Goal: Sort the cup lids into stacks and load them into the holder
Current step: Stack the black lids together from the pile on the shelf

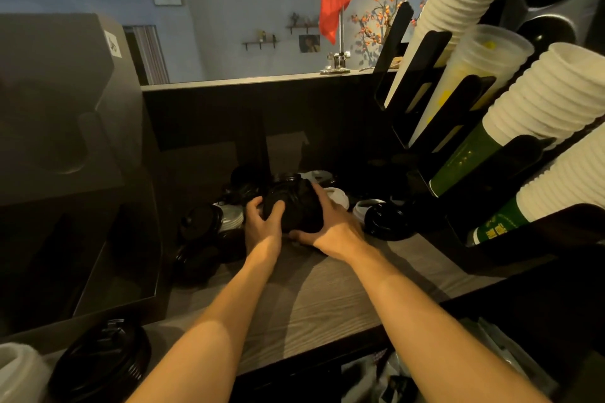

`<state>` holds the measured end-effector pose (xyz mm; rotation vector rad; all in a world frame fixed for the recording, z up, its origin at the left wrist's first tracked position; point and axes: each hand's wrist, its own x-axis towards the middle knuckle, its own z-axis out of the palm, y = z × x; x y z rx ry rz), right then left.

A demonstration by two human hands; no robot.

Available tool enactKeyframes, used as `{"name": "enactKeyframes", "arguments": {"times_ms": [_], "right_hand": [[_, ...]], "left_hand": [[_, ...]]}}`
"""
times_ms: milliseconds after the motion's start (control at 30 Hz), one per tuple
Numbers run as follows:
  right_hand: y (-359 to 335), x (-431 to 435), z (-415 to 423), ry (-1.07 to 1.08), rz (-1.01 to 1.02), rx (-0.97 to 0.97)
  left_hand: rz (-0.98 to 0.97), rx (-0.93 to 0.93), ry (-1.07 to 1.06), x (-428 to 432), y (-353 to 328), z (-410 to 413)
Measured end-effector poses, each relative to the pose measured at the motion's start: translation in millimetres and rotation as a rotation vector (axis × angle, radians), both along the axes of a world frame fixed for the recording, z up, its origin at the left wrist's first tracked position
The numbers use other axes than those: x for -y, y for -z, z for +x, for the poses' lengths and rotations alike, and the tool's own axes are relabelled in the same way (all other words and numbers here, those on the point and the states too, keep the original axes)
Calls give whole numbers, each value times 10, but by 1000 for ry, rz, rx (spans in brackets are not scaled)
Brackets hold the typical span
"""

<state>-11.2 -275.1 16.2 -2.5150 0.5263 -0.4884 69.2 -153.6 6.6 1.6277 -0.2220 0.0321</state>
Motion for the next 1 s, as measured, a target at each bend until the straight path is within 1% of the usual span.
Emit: {"name": "enactKeyframes", "arguments": {"times_ms": [67,133,300,400,467,567,633,767,900,1000], "right_hand": [[18,-6,-8,-49,-9,-46],[48,5,-24,-65,-21,-17],[46,-29,-152,-99,32,78],[36,-103,-258,-136,28,116],[49,-162,-328,-180,53,150],[69,-289,-465,-247,137,193],[80,-392,-564,-257,82,165],[96,-610,-686,-280,-82,85],[104,-768,-714,-255,-213,137],[140,-812,-717,-246,-256,198]], "left_hand": [[37,-22,0,6,-7,0],[57,-20,-11,6,-4,4],[-59,32,-29,-94,9,-100],[-110,42,19,-238,-24,-210],[-84,50,44,-372,-33,-292],[14,96,39,-616,-23,-433],[50,110,39,-784,2,-506],[125,68,43,-1084,36,-658],[232,102,61,-1254,40,-754],[247,101,66,-1298,57,-763]]}}
